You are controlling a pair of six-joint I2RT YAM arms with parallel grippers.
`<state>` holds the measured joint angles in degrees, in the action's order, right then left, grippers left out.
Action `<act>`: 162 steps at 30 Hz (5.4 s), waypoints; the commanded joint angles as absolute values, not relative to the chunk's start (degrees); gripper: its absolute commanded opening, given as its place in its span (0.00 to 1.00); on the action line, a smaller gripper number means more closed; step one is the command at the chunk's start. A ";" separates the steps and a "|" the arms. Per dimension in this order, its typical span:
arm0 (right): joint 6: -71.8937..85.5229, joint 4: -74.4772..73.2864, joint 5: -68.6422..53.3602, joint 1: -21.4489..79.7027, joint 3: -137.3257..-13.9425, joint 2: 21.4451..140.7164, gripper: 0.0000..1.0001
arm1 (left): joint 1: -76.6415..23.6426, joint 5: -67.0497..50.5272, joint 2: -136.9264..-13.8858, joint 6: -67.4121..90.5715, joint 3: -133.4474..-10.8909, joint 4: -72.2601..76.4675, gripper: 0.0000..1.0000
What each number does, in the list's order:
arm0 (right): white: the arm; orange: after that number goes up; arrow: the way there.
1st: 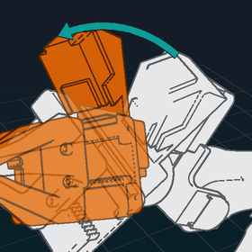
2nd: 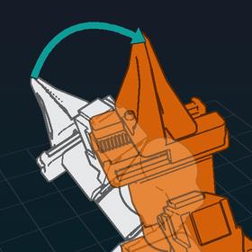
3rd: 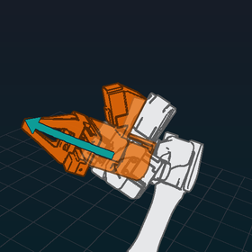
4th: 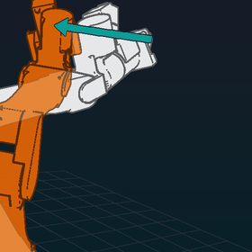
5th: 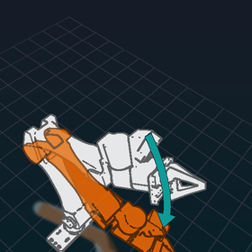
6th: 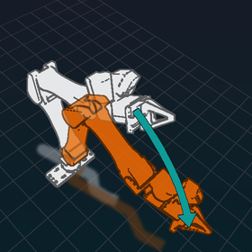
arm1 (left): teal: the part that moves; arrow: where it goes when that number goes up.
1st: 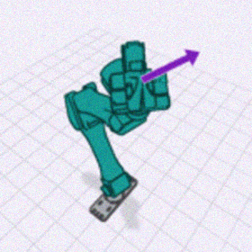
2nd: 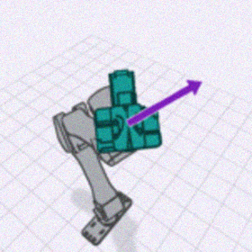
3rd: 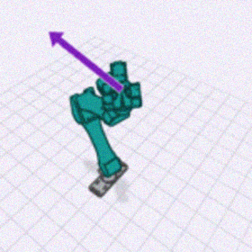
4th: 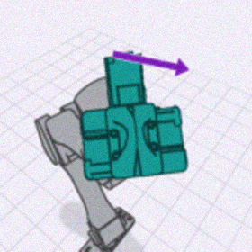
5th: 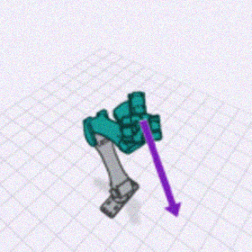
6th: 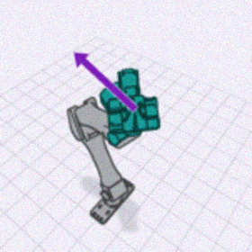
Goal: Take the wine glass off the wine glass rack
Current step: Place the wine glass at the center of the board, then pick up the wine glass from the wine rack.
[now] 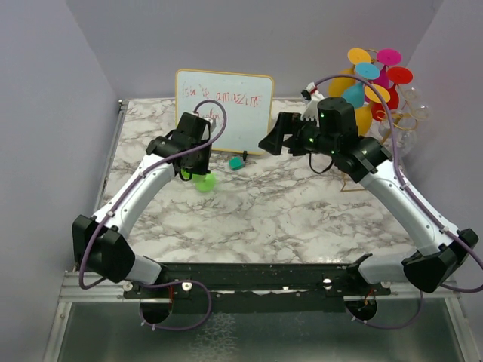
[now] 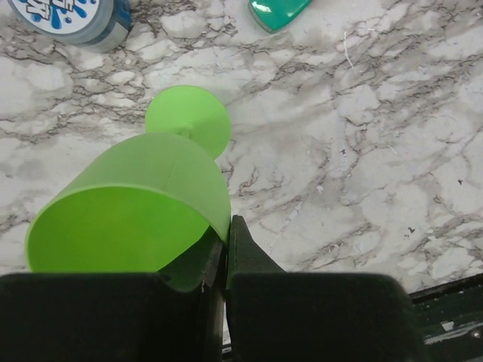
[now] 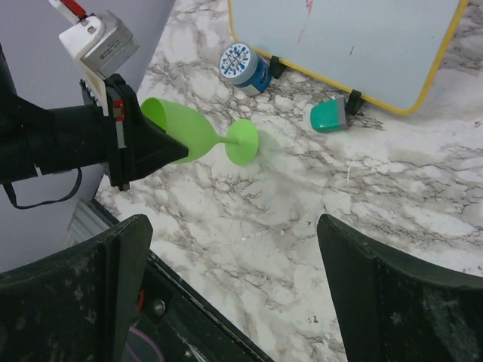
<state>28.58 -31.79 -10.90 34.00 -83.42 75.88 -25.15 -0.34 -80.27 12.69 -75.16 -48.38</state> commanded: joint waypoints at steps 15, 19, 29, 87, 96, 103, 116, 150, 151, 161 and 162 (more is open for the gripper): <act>15.26 -40.33 3.69 33.67 -92.66 76.96 0.98 | -25.03 2.78 -93.23 4.86 -87.58 -57.40 0.00; 14.43 -40.71 5.89 33.70 -93.20 76.91 0.98 | -25.05 3.79 -93.45 4.77 -88.04 -57.43 0.00; 12.09 -41.83 9.54 33.75 -94.73 76.54 0.98 | -24.98 3.93 -97.29 3.17 -92.26 -58.22 0.00; -3.41 -48.95 43.11 25.39 -114.44 86.72 1.00 | -23.65 -23.13 -76.16 12.20 -84.14 -34.09 0.99; -2.81 -55.55 41.60 19.43 -120.38 92.32 0.86 | -30.00 -27.64 -76.40 14.59 -80.12 -26.81 0.99; -4.40 -57.50 37.35 14.62 -121.66 95.75 0.76 | -31.55 -27.75 -75.48 15.64 -76.75 -23.40 0.99; -5.03 -54.60 36.81 13.45 -119.90 98.24 0.62 | -31.55 -26.21 -74.27 15.10 -76.03 -23.34 0.99; -19.05 -38.14 41.29 13.45 -107.23 94.55 0.35 | -31.55 -24.95 -74.19 13.99 -76.17 -24.67 0.99; -19.05 -38.07 41.45 13.45 -107.07 94.45 0.34 | -31.55 -24.98 -74.25 13.98 -76.26 -24.76 0.99; -19.53 -37.54 41.33 13.45 -107.80 94.85 0.26 | -31.55 -25.15 -74.36 14.24 -76.44 -24.79 0.99; -19.54 -37.49 41.53 13.45 -107.76 94.71 0.26 | -31.55 -25.36 -74.44 14.19 -76.46 -24.79 0.99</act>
